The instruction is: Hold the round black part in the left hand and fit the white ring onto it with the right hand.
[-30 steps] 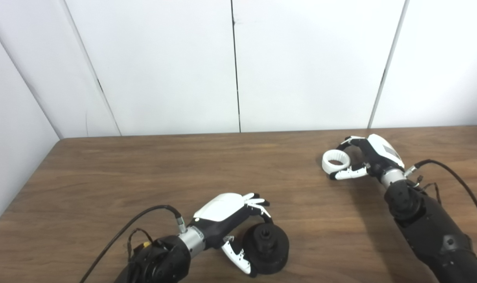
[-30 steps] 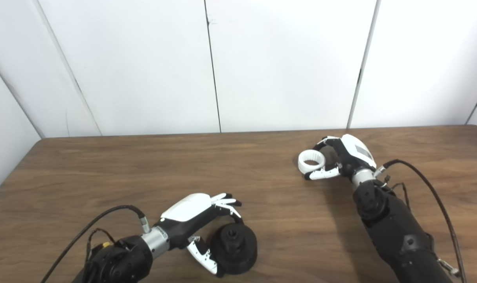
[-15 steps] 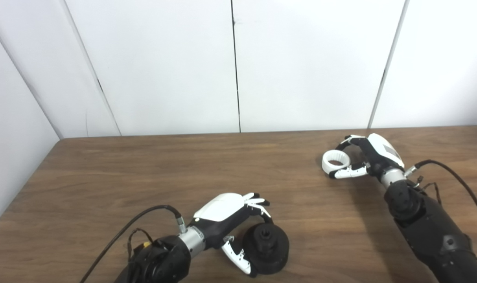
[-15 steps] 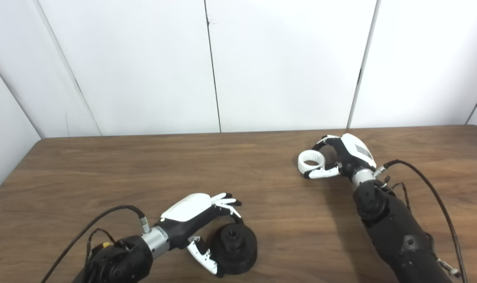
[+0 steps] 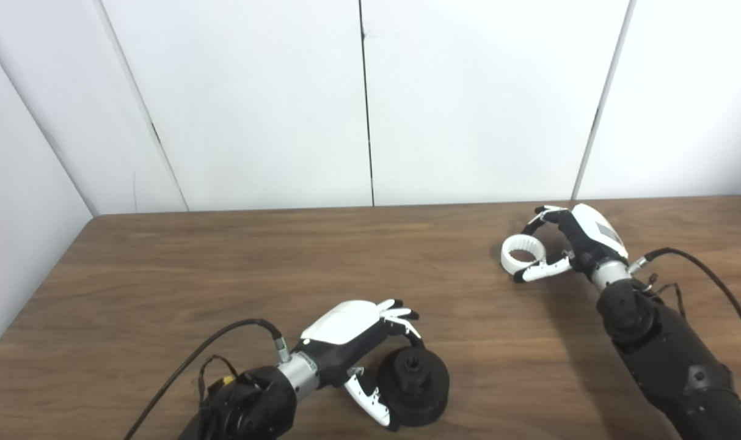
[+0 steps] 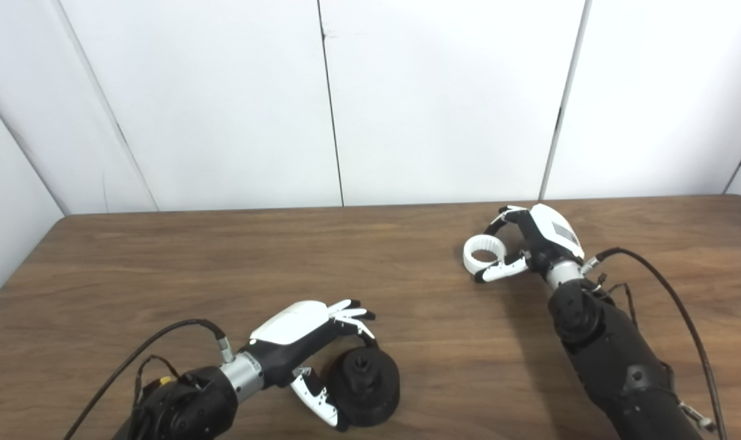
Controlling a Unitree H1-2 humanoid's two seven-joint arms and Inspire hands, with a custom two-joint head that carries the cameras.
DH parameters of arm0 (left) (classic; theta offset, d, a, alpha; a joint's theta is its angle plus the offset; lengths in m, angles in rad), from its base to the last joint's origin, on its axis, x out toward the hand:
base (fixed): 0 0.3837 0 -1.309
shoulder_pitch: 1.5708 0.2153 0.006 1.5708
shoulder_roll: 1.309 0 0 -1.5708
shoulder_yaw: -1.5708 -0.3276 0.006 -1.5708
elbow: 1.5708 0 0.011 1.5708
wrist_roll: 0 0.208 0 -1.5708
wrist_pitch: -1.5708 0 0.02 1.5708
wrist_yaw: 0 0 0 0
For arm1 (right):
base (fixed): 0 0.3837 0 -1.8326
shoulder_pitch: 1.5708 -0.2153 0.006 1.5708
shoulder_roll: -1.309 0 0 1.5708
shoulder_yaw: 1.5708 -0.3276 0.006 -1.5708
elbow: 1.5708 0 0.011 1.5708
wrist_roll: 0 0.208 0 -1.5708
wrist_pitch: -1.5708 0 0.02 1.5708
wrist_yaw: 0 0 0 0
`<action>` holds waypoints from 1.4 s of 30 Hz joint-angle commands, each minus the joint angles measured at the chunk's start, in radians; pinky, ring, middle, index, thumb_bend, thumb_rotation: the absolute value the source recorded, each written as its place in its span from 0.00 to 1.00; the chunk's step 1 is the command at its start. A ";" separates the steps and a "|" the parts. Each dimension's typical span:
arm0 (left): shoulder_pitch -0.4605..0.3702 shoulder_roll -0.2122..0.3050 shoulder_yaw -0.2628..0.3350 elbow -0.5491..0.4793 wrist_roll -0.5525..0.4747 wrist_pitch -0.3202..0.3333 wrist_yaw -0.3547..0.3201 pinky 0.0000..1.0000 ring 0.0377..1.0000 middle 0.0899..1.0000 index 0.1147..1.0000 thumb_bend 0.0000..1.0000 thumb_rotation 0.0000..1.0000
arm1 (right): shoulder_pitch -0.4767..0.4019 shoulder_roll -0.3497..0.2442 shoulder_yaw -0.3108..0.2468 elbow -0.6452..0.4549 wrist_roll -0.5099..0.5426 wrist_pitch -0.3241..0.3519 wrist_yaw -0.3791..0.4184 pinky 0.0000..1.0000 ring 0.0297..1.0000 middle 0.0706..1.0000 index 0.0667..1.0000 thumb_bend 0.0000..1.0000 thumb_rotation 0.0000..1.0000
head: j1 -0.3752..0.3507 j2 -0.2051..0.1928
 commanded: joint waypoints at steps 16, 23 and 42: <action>-0.025 0.003 0.005 -0.025 0.011 0.004 0.004 0.83 1.00 0.93 0.62 0.91 0.14 | 0.001 -0.019 -0.026 -0.109 0.008 -0.011 0.009 0.79 0.91 0.85 0.46 0.52 0.15 | 0.000 0.009; -0.024 0.002 0.006 -0.017 0.004 -0.004 0.008 0.82 1.00 0.93 0.62 0.90 0.14 | 0.059 -0.028 -0.053 -0.281 0.023 0.031 0.078 0.80 0.91 0.85 0.46 0.52 0.15 | 0.001 0.010; -0.025 -0.003 0.006 -0.015 0.000 0.003 0.003 0.83 1.00 0.93 0.62 0.90 0.13 | 0.239 -0.014 -0.061 -0.857 0.020 0.245 0.326 0.81 0.89 0.83 0.45 0.52 0.15 | 0.000 0.016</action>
